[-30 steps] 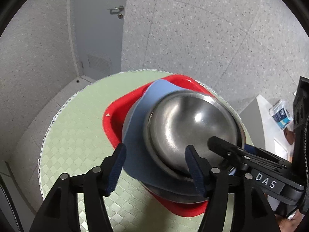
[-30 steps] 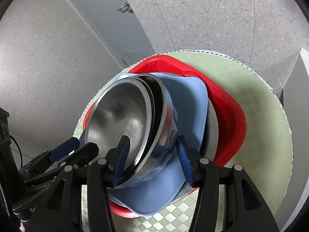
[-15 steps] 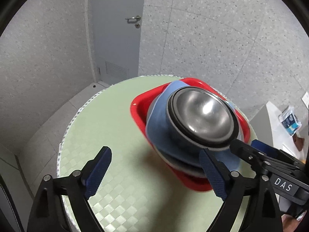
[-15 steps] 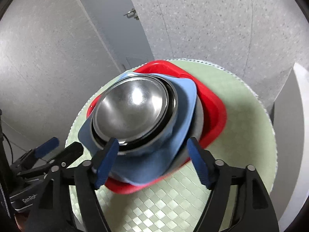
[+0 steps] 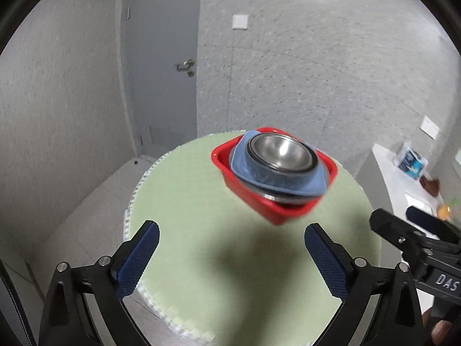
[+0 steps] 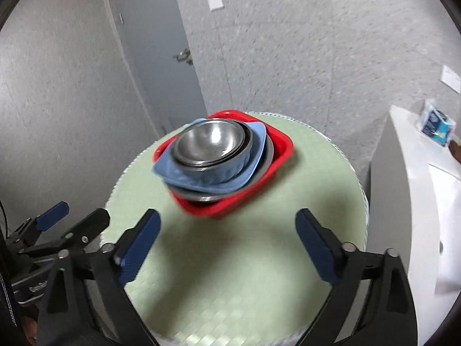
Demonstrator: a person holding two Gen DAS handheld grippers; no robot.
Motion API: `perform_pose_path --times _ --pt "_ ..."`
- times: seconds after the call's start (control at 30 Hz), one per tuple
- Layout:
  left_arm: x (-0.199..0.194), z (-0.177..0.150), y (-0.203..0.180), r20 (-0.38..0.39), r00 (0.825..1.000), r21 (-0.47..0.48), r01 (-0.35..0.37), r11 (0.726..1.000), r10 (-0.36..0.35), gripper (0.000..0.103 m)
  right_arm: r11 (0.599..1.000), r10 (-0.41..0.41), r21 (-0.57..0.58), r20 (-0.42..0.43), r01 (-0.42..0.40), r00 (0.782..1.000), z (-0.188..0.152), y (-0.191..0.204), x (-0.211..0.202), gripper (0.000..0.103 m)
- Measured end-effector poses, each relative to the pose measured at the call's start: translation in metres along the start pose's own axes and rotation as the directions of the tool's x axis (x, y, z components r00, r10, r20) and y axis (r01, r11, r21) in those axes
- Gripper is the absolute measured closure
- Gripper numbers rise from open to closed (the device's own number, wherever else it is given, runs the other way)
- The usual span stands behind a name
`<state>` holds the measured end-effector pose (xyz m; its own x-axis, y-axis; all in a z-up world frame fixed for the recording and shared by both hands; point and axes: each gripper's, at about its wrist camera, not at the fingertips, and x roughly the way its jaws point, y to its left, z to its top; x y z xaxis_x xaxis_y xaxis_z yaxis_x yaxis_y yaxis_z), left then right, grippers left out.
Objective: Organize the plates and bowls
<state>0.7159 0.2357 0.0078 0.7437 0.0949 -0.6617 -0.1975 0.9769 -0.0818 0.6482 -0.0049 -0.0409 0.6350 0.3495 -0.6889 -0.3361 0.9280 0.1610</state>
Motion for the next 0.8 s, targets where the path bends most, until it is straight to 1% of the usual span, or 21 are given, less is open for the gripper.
perform_pose_path --times 0.07,0.13,0.2,0.33,0.47,0.6,0.67,0.73,0.8 --pt "-0.028 -0.016 0.005 0.024 1.000 0.036 0.004 0.999 -0.005 0.003 1.000 -0.024 0.003 0.028 0.024 0.999 -0.017 0.013 -0.025 0.005" --pt "-0.059 -0.036 0.011 0.054 0.998 0.063 0.022 0.998 -0.025 0.002 0.998 -0.056 0.011 0.063 0.056 0.996 -0.037 0.028 -0.053 0.005" --pt "-0.093 -0.055 0.014 0.087 0.995 0.088 0.035 0.996 -0.042 0.001 0.995 -0.098 0.019 0.096 0.096 0.991 -0.059 0.042 -0.084 0.002" --pt "-0.154 -0.090 0.023 0.150 0.986 0.132 0.056 0.990 -0.075 0.001 0.986 -0.166 0.042 0.171 0.161 0.971 -0.099 0.066 -0.145 0.000" --pt "-0.213 -0.124 0.028 0.202 0.974 0.158 0.075 0.985 -0.106 0.001 0.976 -0.217 0.059 0.208 0.209 0.954 -0.127 0.082 -0.195 0.000" --pt "-0.271 -0.164 0.032 0.241 0.960 0.184 0.097 0.978 -0.141 0.001 0.969 -0.248 0.079 0.254 0.235 0.935 -0.153 0.092 -0.241 0.000" --pt "-0.292 -0.182 0.039 0.257 0.955 0.187 0.102 0.977 -0.149 0.001 0.966 -0.260 0.082 0.280 0.247 0.924 -0.170 0.098 -0.262 0.000" --pt "-0.316 -0.203 0.043 0.265 0.953 0.199 0.095 0.975 -0.147 0.001 0.967 -0.257 0.084 0.299 0.243 0.919 -0.187 0.102 -0.281 0.000" --pt "-0.341 -0.227 0.046 0.269 0.953 0.211 0.081 0.974 -0.137 0.001 0.968 -0.250 0.084 0.305 0.236 0.919 -0.205 0.106 -0.300 0.000"
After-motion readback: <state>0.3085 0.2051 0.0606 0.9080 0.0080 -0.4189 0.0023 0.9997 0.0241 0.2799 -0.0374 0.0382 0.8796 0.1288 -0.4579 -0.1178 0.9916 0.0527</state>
